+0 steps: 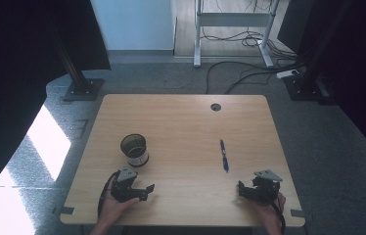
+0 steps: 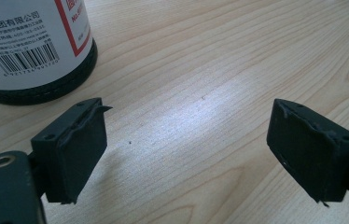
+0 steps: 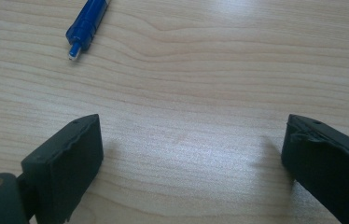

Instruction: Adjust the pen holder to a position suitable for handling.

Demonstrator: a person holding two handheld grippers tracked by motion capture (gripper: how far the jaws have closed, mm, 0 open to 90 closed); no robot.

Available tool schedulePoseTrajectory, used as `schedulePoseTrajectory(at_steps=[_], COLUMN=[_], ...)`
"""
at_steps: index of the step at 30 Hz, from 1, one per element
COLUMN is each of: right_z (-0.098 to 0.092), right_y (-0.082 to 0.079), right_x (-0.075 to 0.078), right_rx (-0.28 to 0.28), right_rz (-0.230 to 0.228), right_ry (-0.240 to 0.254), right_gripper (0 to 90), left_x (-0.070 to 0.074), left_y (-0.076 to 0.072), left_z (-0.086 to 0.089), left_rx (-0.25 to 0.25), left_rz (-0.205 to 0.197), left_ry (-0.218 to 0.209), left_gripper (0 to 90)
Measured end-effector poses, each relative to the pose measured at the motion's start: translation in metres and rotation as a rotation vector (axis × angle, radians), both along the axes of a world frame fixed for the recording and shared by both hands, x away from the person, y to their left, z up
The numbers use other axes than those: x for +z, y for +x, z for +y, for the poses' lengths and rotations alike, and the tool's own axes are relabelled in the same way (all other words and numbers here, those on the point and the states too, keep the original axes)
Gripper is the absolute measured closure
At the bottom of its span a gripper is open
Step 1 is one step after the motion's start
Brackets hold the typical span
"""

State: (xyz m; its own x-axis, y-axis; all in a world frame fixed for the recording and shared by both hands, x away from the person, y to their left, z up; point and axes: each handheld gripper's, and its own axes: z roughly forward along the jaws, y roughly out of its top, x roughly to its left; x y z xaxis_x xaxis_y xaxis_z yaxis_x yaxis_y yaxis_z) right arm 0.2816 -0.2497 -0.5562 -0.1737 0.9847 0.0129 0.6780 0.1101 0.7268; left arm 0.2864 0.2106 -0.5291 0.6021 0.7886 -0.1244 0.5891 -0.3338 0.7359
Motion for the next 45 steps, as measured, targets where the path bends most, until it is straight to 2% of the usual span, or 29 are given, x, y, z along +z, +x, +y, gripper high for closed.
schedulePoseTrajectory(at_steps=[16, 19, 26, 33, 45], right_z=[0.000, 0.001, 0.001, 0.001, 0.001], right_y=[0.001, 0.002, 0.001, 0.001, 0.002], right_x=[0.000, 0.000, 0.000, 0.000, 0.000], right_rx=[0.007, 0.004, 0.005, 0.005, 0.003], right_rz=[-0.003, -0.004, -0.005, -0.005, -0.004], right_ry=[-0.002, 0.001, -0.001, -0.002, 0.000], right_gripper=[5.5, 5.6, 6.0, 6.1, 6.1], left_x=[-0.002, -0.003, 0.004, 0.006, 0.019], left_y=[0.002, 0.001, 0.000, 0.002, 0.006], left_z=[0.006, 0.008, 0.015, 0.024, 0.050], left_rx=[0.012, 0.007, 0.009, 0.030, 0.113], left_rz=[0.011, 0.016, 0.003, 0.002, -0.040], left_ry=[-0.009, 0.001, -0.037, -0.046, -0.070], left_gripper=[11.8, 11.0, 9.4, 8.2, 6.0])
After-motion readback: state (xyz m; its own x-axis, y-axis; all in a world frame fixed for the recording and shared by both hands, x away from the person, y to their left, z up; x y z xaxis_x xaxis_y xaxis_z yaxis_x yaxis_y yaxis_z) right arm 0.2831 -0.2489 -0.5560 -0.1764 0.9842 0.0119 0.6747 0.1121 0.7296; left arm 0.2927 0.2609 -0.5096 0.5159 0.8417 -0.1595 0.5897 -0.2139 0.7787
